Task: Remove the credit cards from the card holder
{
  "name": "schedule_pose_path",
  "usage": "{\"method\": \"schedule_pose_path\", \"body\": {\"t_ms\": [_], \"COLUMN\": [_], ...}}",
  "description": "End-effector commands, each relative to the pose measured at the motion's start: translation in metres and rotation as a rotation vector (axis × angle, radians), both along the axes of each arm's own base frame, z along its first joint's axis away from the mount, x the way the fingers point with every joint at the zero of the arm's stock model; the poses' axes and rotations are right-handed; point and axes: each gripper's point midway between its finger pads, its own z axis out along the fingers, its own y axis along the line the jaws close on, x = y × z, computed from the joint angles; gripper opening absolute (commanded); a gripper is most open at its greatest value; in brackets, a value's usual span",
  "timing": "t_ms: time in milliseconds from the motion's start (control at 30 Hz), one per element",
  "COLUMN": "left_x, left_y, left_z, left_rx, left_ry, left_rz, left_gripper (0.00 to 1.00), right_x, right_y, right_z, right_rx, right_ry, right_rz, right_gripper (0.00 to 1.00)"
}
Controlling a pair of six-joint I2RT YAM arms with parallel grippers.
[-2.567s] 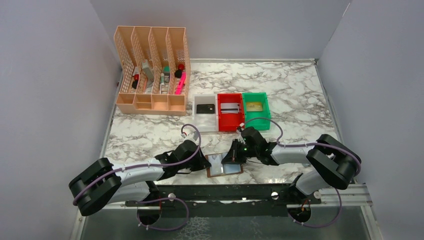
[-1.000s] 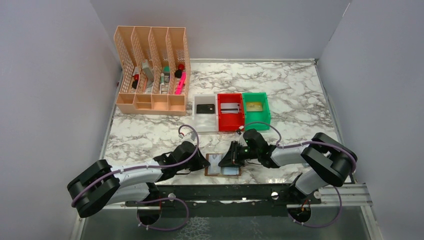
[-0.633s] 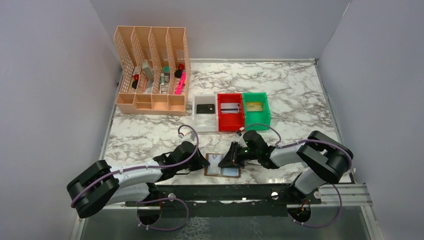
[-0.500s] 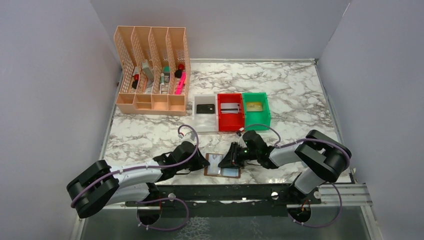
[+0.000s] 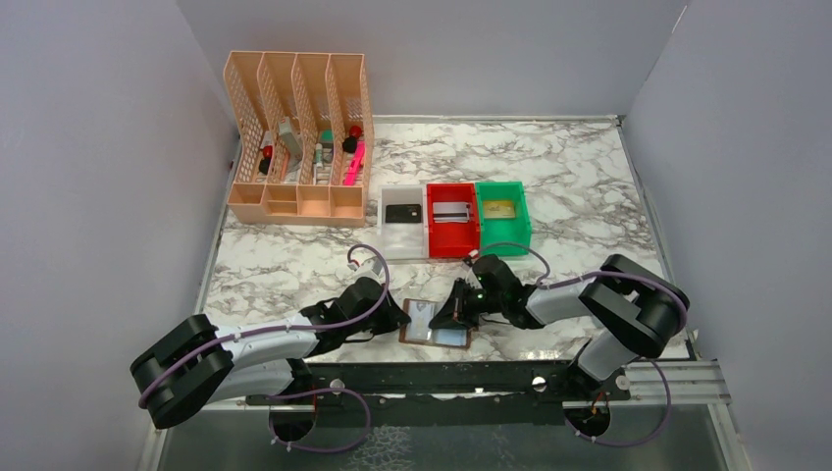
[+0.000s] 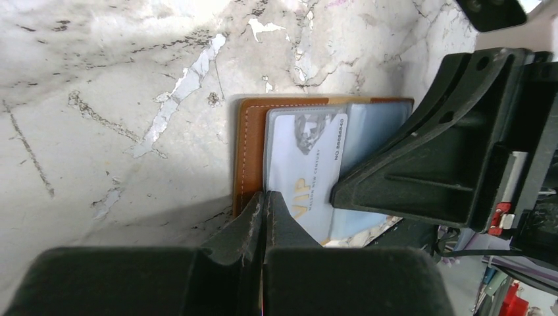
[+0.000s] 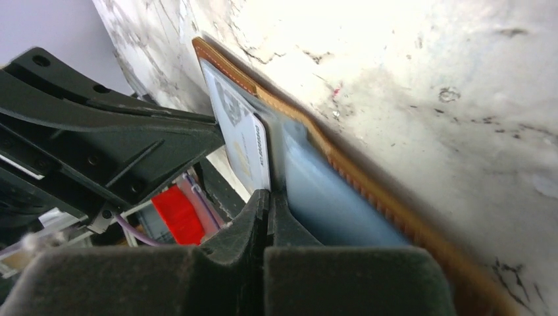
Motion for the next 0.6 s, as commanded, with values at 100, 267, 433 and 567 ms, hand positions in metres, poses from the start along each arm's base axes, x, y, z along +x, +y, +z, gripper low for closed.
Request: {"method": "schedule_pose_path", "body": {"t_ms": [100,267,433,567], "left_x": [-0.017,-0.017,-0.017,-0.016], "left_y": [0.021,0.023,0.024,0.020], "left_z": [-0.027,-0.026,-0.026,-0.023], "left_rx": [0.104,0.108,0.106,0.091], "left_ry": [0.065,0.063,0.061,0.053], "left_rz": [0.003,0.006,0.011,0.005], "left_gripper": [0.00,0.00,0.00,0.00], "right_x": [0.016,0.008,0.008,0.004], "right_y": [-0.009,-0.022,-0.032,-0.020], "right_z": [0.008,0.002,0.002,0.016], "right_rx": [-0.060,-0.070,-0.074,-0.019], "right_ry": [-0.100,-0.083,-0.096,-0.135], "right_rz": [-0.072,-0.076,-0.082,0.011], "right_gripper": [0.01,0.01,0.01,0.10]}}
